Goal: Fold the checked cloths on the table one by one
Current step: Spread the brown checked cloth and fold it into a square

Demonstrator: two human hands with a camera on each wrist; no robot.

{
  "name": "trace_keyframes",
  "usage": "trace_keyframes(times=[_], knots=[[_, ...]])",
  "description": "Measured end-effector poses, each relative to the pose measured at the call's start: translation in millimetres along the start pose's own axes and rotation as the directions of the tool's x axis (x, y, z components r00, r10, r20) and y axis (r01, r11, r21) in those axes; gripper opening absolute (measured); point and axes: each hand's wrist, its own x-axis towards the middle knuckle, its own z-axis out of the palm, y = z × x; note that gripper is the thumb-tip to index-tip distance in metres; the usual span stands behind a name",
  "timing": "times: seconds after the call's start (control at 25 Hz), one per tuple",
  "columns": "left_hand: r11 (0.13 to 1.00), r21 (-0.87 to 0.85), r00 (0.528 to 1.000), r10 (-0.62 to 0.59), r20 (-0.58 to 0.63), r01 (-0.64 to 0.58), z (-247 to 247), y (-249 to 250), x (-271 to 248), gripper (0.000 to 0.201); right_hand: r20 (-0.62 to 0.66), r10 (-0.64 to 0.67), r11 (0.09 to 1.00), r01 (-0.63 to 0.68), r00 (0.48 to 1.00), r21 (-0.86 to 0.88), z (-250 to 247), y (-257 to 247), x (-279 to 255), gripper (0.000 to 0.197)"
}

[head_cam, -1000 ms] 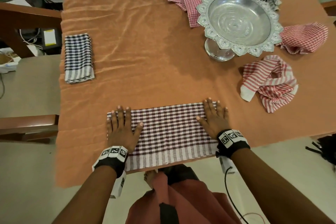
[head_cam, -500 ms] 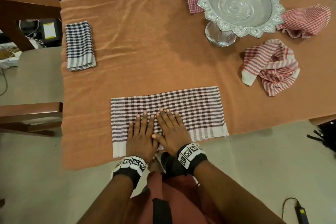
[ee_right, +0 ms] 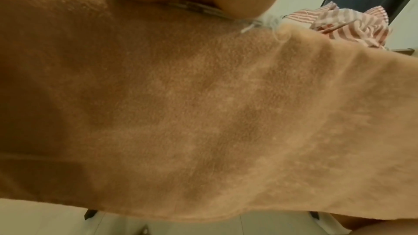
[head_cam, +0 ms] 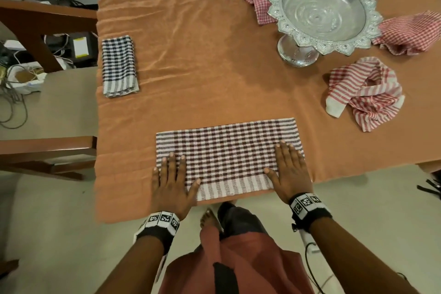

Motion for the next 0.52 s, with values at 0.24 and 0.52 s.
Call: trace_keyframes(times=[0.24, 0.52], knots=[[0.936, -0.323, 0.976, -0.182, -0.117, 0.136, -25, -7, -15, 0.062, -0.156, 0.025, 0.932, 0.034, 0.988, 0.361, -31, -22, -4, 0.067], [0.653, -0.646, 0.892, -0.441, 0.101, 0.396, -52, -11, -26, 0.041, 0.031, -0.317, 0.797, 0.248, 0.948, 0.551, -51, -136, -17, 0.033]])
